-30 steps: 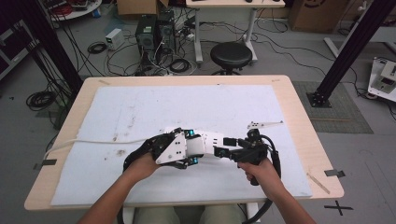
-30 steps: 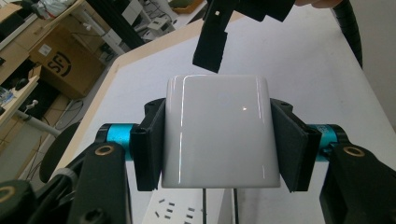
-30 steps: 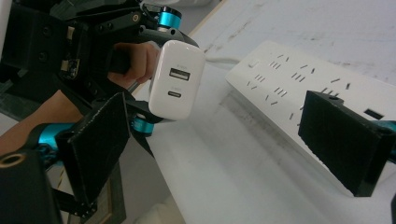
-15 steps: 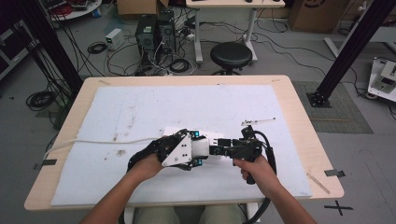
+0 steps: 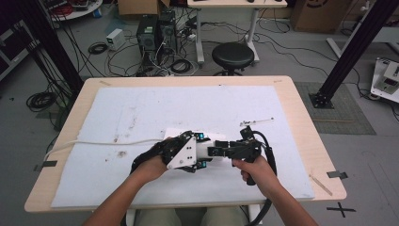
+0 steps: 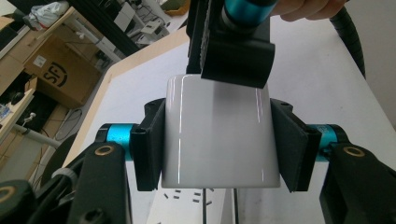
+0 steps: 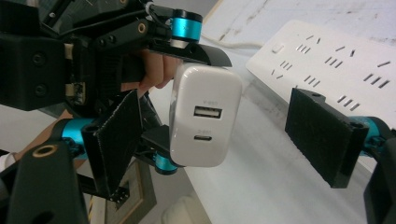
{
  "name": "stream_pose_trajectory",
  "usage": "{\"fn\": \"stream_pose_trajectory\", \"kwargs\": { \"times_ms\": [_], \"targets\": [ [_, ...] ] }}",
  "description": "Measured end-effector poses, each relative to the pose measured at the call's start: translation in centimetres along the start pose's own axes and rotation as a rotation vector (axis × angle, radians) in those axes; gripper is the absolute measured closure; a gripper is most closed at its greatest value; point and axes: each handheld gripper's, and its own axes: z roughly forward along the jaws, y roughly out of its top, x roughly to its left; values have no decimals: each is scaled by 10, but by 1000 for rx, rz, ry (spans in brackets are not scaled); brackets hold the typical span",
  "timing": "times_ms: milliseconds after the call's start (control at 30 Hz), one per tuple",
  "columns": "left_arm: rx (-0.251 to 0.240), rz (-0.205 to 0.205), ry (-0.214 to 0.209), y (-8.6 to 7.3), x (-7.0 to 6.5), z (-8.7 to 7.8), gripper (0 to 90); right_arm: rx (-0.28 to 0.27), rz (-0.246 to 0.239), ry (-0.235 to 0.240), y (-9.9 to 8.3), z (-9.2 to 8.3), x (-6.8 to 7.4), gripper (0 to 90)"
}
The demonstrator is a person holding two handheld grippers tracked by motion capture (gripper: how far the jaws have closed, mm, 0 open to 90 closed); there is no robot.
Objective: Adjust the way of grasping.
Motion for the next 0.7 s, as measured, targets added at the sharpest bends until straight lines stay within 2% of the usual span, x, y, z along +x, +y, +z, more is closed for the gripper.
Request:
{"fn": "stream_pose_trajectory", "kwargs": {
  "times_ms": [100, 133, 167, 300, 400, 600, 700],
  "targets": [
    [1, -2, -3, 0, 0, 0, 425, 5, 6, 2, 0, 1, 0, 194],
    [2, 7, -3, 0, 0, 1, 425, 12, 2, 5, 1, 2, -1, 248],
    [2, 7, -2, 0, 0, 1, 424, 13, 2, 10, 1, 3, -1, 264],
    [-2, 5, -5, 1, -1, 1, 425, 24, 12, 20, 1, 4, -2, 279],
    [0, 9, -3, 2, -2, 1, 425, 25, 16, 25, 1, 5, -3, 332],
    [-5, 12, -3, 3, -3, 2, 425, 32, 22, 30, 1, 7, -3, 346],
    [-1, 17, -6, 4, -4, 3, 425, 42, 22, 43, 1, 8, -3, 410]
  ]
}}
